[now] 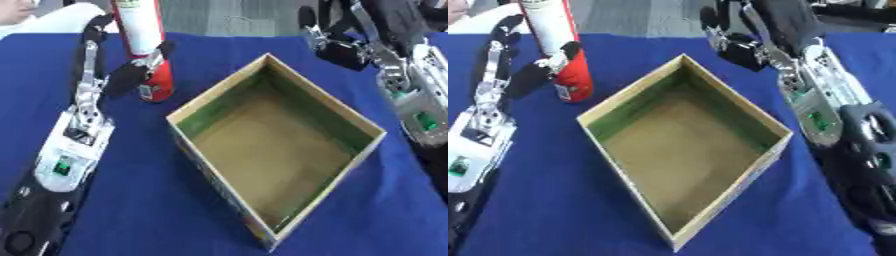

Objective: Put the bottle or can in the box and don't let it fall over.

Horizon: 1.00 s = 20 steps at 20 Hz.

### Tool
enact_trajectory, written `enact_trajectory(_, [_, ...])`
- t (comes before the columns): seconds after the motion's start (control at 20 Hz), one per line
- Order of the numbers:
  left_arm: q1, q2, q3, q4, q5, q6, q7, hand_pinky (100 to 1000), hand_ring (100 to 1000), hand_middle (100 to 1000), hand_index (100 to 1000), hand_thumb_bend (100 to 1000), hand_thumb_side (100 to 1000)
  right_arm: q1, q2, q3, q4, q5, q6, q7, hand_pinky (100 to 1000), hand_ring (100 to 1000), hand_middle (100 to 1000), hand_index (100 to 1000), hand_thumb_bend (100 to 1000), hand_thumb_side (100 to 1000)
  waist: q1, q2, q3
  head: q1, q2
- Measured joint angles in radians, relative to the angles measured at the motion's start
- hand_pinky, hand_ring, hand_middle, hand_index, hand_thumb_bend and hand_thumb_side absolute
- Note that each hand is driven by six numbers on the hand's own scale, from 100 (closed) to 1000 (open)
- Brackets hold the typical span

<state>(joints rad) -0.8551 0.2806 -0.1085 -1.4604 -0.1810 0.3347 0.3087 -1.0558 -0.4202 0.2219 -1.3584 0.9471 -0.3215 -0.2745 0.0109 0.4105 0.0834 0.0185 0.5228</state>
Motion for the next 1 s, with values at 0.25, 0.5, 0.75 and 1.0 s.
enact_trajectory(0.25, [-0.015,0.0,0.0,0.01,0.007,0.006,-0.005,1000,982,1000,941,666,467,-0.015,0.0,-0.006,0.012,-0.031,-0.013,0.013,578,177,716,275,100,100,0.0,0.008,0.0,0.0,-0.008])
enact_trajectory(0.5, [-0.026,0.0,0.001,0.019,0.009,0.011,-0.001,1000,983,1000,942,662,453,-0.028,0.0,-0.012,0.029,-0.06,-0.028,0.026,586,176,719,276,100,100,-0.001,0.017,0.002,0.0,-0.014])
enact_trajectory(0.75, [-0.027,0.0,0.001,0.024,0.005,0.019,0.003,1000,996,1000,934,677,439,-0.034,0.0,-0.013,0.042,-0.081,-0.044,0.033,597,176,727,280,100,100,0.0,0.024,0.004,-0.002,-0.016])
enact_trajectory(1.0, [-0.027,0.001,0.001,0.025,-0.022,0.047,0.005,1000,1000,1000,947,700,435,-0.034,0.0,-0.02,0.062,-0.121,-0.067,0.043,606,177,737,281,100,144,0.002,0.025,0.007,-0.01,-0.014])
